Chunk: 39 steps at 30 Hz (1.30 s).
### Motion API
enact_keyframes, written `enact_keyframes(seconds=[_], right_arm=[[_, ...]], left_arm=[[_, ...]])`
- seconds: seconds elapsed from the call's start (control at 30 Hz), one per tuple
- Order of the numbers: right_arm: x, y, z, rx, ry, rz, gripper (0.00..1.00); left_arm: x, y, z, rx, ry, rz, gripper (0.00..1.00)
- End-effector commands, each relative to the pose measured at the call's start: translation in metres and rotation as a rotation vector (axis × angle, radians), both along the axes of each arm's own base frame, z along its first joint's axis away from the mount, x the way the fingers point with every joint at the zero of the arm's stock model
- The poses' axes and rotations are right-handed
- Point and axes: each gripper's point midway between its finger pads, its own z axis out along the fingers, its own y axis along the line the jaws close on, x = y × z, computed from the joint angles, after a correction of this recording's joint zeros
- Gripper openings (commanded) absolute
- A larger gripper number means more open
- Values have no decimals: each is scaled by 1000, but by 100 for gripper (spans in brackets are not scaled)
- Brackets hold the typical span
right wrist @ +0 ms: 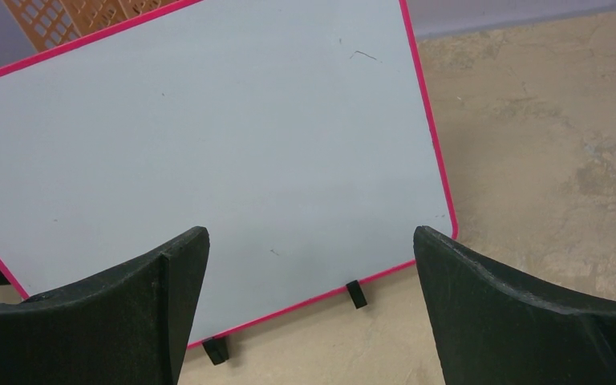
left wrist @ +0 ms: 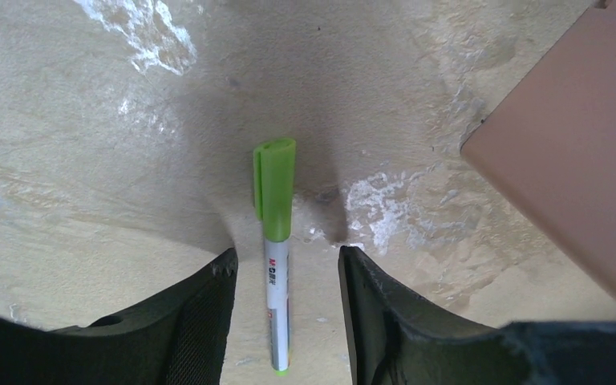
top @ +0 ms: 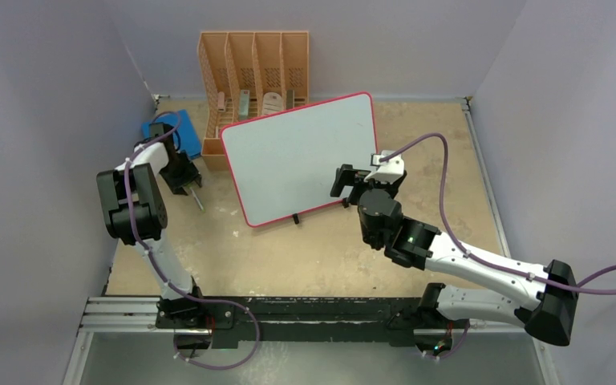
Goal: Write a sentence on the whiteboard
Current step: Pick up the whiteboard marker from the center of the board.
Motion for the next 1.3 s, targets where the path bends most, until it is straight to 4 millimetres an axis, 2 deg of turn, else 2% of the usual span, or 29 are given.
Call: enact_keyframes(seconds=[0.0, 0.13, 0.33, 0.53, 0.83, 1.27], right_arm=[[3, 1, 9, 14, -26, -12, 99], [4, 2, 9, 8, -25, -7, 99], [5, 3, 9, 2, -26, -6, 99], [5, 4, 9, 2, -25, -6, 99], [4, 2, 11, 12, -31, -8, 99], [3, 1, 13, 29, -38, -3, 99]], left_arm=[[20, 19, 9, 49, -55, 8, 48], [32, 27, 10, 62, -61, 14, 48], [36, 34, -2, 80, -19, 9, 46], [28, 29, -12, 63, 20, 4, 43], [3, 18, -22, 34, 74, 2, 40], [-16, -2, -32, 31, 133, -27, 34]])
